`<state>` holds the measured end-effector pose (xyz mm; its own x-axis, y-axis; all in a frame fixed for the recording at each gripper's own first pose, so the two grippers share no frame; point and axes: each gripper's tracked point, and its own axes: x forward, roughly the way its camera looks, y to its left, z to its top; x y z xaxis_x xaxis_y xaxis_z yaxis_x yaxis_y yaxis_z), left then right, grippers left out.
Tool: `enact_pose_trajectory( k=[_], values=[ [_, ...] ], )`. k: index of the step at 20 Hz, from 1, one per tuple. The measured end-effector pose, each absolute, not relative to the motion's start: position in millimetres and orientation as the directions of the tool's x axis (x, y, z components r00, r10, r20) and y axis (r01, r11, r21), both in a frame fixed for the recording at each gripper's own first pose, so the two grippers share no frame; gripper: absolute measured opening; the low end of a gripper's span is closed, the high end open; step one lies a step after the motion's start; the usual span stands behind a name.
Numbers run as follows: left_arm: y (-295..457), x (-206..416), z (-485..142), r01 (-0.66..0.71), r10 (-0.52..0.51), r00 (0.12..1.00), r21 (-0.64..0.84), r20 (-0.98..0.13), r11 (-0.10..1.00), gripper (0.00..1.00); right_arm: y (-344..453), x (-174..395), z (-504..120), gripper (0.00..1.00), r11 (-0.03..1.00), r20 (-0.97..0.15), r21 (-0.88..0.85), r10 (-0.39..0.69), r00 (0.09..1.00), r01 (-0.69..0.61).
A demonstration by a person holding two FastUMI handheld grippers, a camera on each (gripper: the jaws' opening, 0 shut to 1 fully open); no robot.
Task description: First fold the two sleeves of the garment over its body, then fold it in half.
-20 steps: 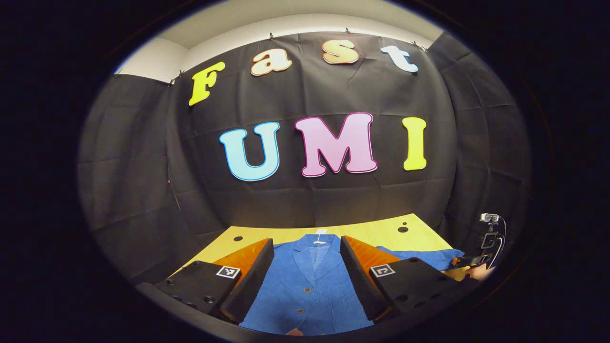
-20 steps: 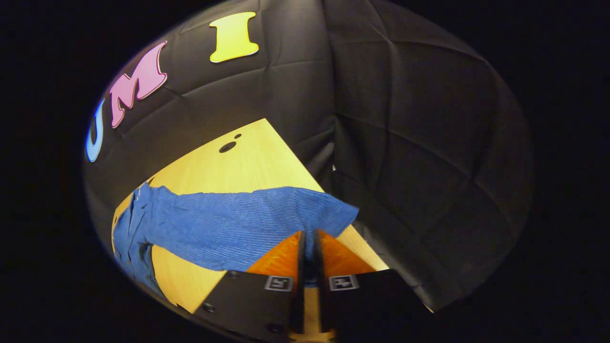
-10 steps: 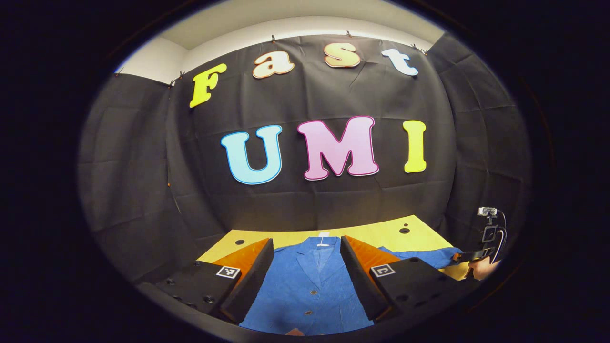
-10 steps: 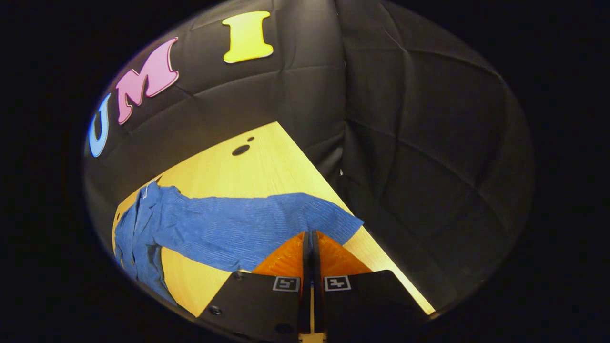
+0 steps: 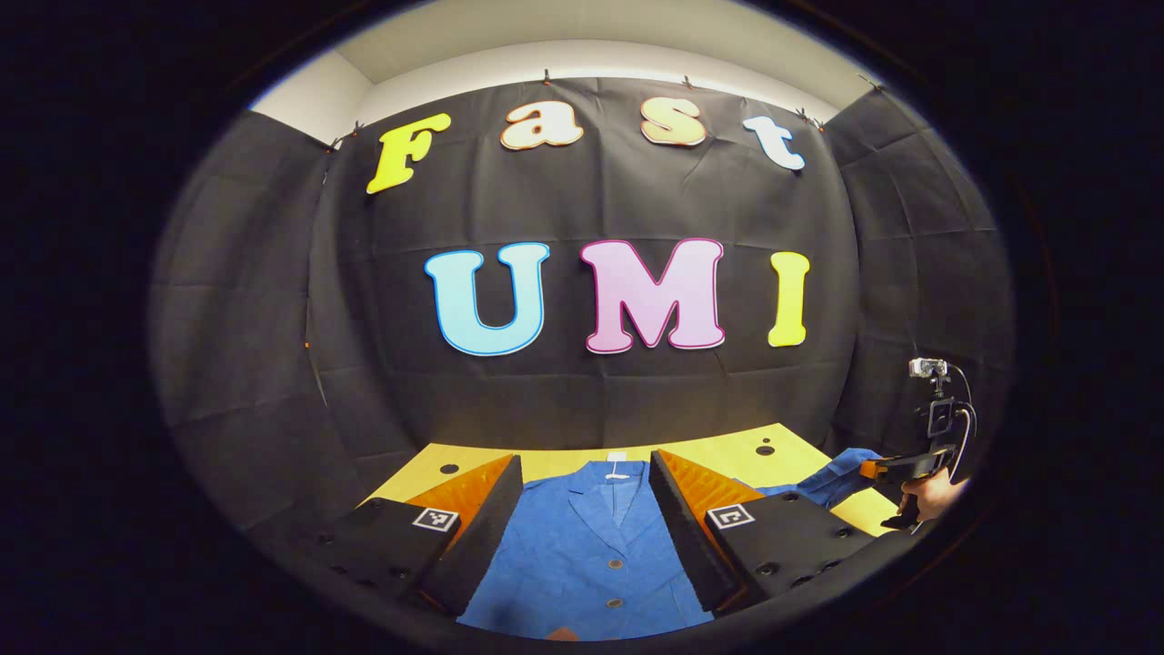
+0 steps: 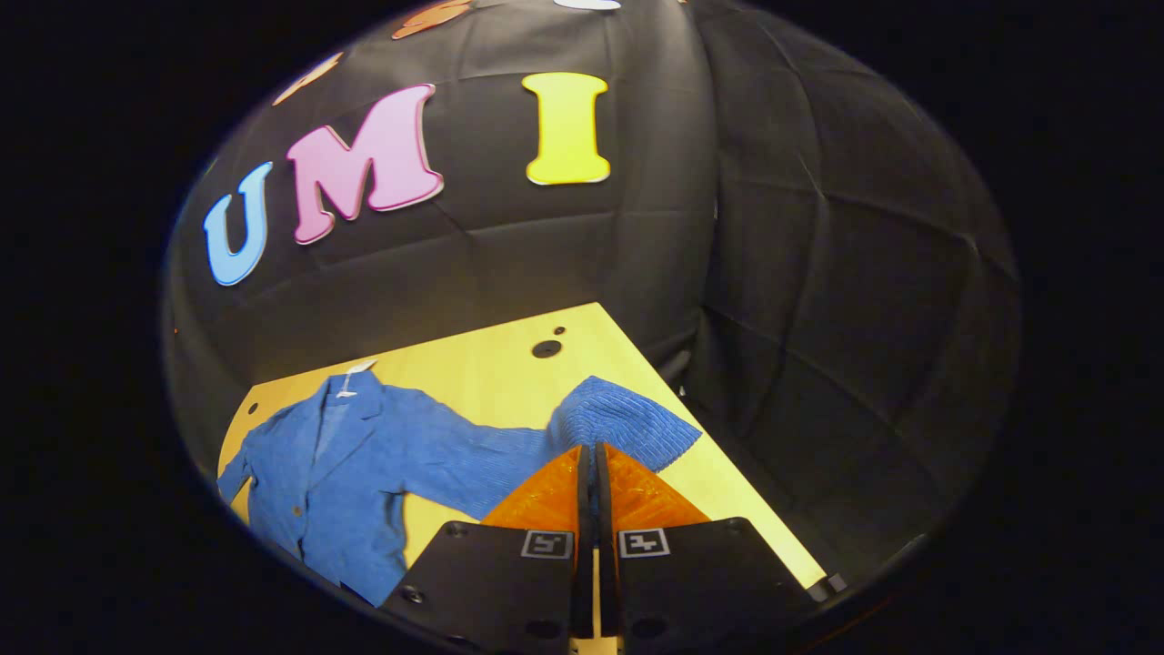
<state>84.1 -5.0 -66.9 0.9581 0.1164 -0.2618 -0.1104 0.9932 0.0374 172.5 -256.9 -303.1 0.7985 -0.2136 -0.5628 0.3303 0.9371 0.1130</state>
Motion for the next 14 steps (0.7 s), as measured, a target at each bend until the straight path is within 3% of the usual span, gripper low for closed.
enact_pose_trajectory(
  k=[9, 14],
  values=[
    [112.9, 50.6, -71.1, -0.210, 0.203, 0.956, -0.009, -0.214, 0.978, 0.82, -84.6, 185.8, -225.6, 0.05, 0.978, -0.495, 0.137, -0.073, 0.866, 0.160],
    [175.3, 34.4, -89.2, -0.299, 0.281, 0.926, -0.035, -0.253, 0.954, 0.82, 19.7, 194.6, -189.4, 0.04, 0.987, -0.457, 0.153, 0.035, 0.889, 0.040]
  ],
)
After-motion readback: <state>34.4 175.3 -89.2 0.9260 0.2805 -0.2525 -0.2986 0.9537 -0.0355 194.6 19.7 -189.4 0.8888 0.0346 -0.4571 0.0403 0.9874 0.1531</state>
